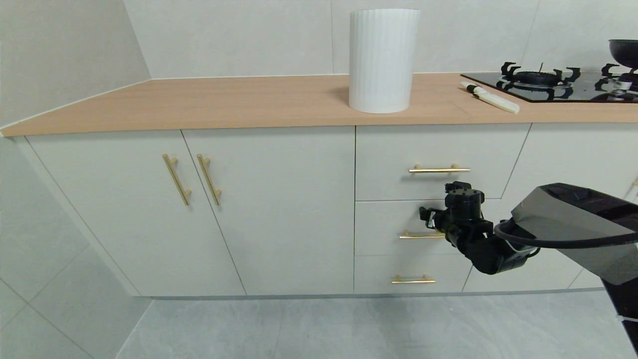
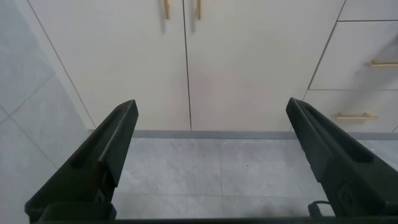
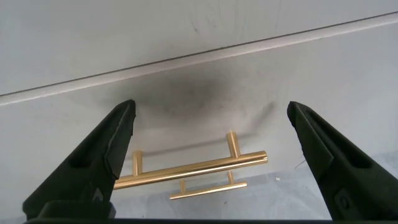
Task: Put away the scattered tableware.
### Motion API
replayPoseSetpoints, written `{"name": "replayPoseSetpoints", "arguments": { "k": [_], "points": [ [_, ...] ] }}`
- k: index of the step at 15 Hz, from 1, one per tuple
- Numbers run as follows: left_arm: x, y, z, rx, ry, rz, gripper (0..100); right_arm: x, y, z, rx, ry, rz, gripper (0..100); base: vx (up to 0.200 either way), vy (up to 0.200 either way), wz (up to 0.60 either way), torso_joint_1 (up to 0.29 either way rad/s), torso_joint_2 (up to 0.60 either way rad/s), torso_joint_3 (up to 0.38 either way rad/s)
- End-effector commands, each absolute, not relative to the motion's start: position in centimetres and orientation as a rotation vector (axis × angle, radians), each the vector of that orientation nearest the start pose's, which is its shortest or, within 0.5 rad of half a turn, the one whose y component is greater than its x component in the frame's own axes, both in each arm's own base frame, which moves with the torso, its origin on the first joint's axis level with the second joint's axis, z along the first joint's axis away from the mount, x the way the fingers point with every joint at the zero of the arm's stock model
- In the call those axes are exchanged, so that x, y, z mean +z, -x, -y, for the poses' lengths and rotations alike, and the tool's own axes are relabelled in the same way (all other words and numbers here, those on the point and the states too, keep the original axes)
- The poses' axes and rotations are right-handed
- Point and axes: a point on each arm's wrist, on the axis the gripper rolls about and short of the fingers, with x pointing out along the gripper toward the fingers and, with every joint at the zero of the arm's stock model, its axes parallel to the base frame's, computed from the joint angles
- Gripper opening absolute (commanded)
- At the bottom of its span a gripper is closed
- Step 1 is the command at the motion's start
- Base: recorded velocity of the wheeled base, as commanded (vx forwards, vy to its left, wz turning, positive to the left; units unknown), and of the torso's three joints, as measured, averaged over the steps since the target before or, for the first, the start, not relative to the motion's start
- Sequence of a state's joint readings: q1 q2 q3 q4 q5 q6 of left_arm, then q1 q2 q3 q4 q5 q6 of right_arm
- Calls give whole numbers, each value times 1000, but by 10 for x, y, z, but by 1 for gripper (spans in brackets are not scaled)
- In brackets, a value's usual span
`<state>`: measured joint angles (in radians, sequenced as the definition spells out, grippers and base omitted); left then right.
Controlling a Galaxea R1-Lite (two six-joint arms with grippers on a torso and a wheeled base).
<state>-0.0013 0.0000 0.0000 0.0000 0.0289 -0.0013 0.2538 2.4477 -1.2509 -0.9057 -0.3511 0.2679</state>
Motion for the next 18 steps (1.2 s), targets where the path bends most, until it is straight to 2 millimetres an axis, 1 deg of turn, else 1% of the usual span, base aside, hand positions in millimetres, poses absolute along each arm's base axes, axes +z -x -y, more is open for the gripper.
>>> {"name": "replayPoseSetpoints", "arguments": {
  "k": [1, 3, 5, 7, 9, 10, 11, 13, 14, 16, 17, 18],
  "points": [
    [75, 23, -1, 28, 2, 0, 100, 25, -450, -108, -137, -180, -261, 100, 0, 0, 0, 0, 0, 0],
    [75, 23, -1, 29, 2, 0, 100, 26, -448, -108, -137, -178, -265, 100, 0, 0, 0, 0, 0, 0],
    [75, 23, -1, 28, 2, 0, 100, 35, -439, -106, -138, -175, -271, 100, 0, 0, 0, 0, 0, 0],
    [75, 23, -1, 28, 2, 0, 100, 56, -419, -104, -129, -174, -272, 100, 0, 0, 0, 0, 0, 0],
    [75, 23, -1, 28, 5, 0, 100, 80, -387, -105, -105, -173, -273, 100, 0, 0, 0, 0, 0, 0],
    [75, 23, -1, 29, 5, 0, 100, 96, -363, -102, -95, -171, -271, 100, 0, 0, 0, 0, 0, 0],
    [75, 23, -1, 29, 5, 0, 100, 110, -344, -99, -86, -172, -257, 100, 0, 0, 0, 0, 0, 0],
    [75, 23, -1, 28, 5, 0, 100, 156, -289, -87, -59, -195, -171, 100, 0, 0, 0, 0, 0, 0],
    [75, 23, -1, 29, 5, 0, 100, 172, -266, -79, -54, -191, -126, 100, 0, 0, 0, 0, 0, 0],
    [75, 23, -1, 28, 5, 0, 100, 199, -217, -63, -53, -131, -28, 100, 0, 0, 0, 0, 0, 0],
    [75, 23, -1, 29, 5, 0, 100, 209, -192, -54, -53, -97, 20, 100, 0, 0, 0, 0, 0, 0],
    [75, 23, -1, 28, 5, 0, 100, 217, -172, -48, -55, -75, 52, 100, 0, 0, 0, 0, 0, 0]
  ]
}}
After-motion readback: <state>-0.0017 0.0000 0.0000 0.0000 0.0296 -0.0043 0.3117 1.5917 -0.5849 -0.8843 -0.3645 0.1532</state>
